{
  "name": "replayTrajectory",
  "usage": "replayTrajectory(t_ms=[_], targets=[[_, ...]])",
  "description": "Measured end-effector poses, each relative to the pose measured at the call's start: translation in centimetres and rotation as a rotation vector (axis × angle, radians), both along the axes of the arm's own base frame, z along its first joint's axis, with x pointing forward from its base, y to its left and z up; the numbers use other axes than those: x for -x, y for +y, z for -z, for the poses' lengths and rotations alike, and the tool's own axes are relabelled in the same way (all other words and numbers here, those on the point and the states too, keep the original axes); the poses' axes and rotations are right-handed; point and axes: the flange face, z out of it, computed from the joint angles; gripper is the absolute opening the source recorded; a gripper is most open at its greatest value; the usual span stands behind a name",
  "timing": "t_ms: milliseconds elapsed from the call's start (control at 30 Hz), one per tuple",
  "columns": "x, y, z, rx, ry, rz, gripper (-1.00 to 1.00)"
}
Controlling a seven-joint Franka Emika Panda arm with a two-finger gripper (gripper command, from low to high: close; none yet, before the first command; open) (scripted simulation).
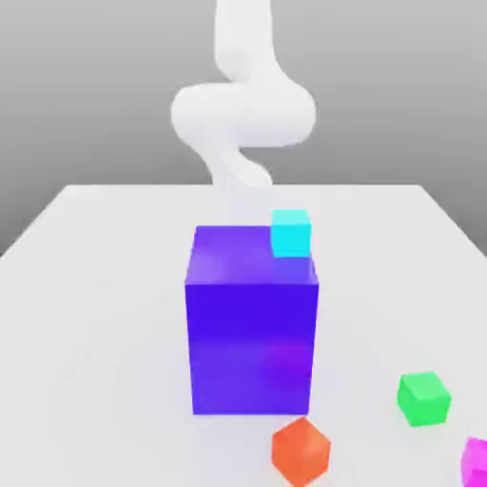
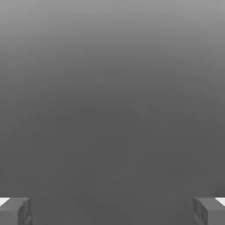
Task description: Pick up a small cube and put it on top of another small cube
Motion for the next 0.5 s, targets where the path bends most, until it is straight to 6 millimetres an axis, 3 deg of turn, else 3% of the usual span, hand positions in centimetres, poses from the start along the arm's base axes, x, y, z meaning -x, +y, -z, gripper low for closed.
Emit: replayTrajectory(t_ms=[267,500], targets=[[-8.7,6.5,9.9,0.129,0.178,-0.278,0.0],[-13.1,13.2,20.3,0.237,0.32,-0.529,0.0]])
